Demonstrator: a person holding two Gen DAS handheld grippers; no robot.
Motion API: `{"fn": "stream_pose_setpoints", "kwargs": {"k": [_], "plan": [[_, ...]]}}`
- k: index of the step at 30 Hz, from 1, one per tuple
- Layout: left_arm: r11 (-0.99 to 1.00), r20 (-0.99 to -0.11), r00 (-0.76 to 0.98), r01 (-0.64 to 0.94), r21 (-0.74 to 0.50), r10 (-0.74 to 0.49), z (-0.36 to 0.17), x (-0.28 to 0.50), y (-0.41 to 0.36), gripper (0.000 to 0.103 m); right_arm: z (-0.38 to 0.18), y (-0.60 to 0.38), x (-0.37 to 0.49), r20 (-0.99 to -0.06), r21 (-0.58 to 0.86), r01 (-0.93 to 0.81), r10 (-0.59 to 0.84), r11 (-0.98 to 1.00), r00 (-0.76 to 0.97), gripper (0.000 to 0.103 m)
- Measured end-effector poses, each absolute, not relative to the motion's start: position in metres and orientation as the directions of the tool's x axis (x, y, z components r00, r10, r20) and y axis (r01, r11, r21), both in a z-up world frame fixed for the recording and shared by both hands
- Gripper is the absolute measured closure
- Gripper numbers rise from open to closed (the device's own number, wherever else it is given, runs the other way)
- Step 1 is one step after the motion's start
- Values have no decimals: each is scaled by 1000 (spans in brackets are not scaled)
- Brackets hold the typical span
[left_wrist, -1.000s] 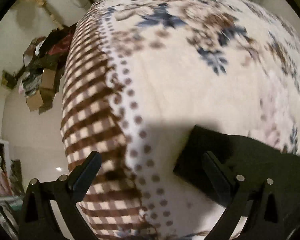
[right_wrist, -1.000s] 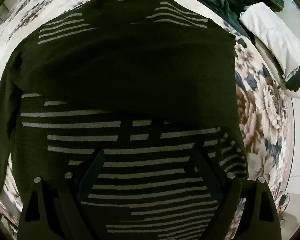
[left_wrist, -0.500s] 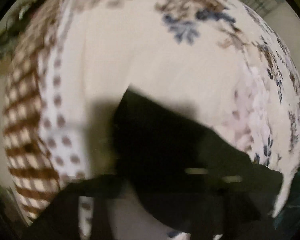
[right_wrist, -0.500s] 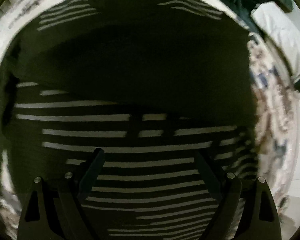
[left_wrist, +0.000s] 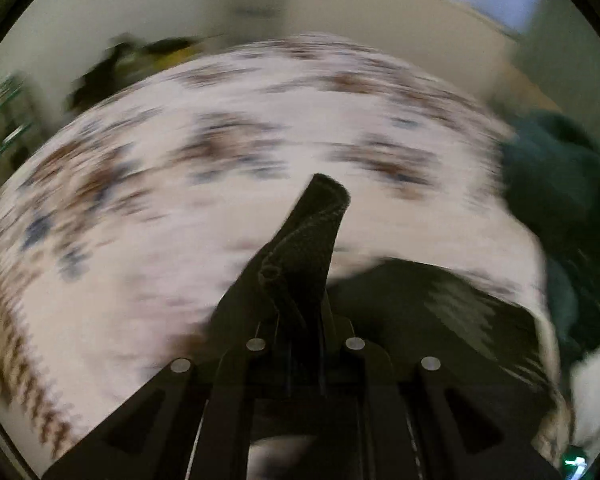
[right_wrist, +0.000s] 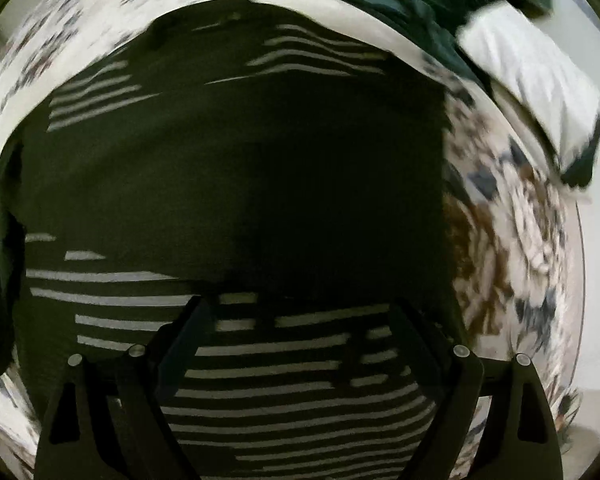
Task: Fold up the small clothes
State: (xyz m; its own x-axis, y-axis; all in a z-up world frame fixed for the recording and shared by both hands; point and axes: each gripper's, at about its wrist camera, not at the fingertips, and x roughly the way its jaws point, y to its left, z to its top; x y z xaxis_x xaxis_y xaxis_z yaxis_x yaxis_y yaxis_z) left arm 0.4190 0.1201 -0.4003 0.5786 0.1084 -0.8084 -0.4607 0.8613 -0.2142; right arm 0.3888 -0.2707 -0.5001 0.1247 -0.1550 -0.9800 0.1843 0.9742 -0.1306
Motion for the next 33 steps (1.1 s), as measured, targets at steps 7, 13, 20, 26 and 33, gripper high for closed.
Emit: {"fn": "stream_pose_setpoints", "kwargs": {"k": [7, 13, 20, 26, 33], "plan": [[964, -819, 541, -58, -260, -189, -405, 497, -108, 96, -506, -370, 348, -989, -88, 362, -125, 928, 81, 11], [945, -893, 316, 42, -325, -321, -451, 508, -210, 91, -520, -435, 315, -996, -56, 463, -82, 885, 35, 11], [977, -890, 415, -11, -212, -188, -428, 493, -161, 13, -497, -468, 315, -988, 133, 477, 81, 869, 128, 11], [972, -870, 480, -236, -5, 112, -418, 479, -27, 13, -460, -450, 381, -933, 329, 367, 239, 870, 270, 11], [872, -903, 336, -483, 80, 269, -462, 472, 79, 13, -519, -411, 492, -945, 317, 288, 276, 904, 174, 27]]}}
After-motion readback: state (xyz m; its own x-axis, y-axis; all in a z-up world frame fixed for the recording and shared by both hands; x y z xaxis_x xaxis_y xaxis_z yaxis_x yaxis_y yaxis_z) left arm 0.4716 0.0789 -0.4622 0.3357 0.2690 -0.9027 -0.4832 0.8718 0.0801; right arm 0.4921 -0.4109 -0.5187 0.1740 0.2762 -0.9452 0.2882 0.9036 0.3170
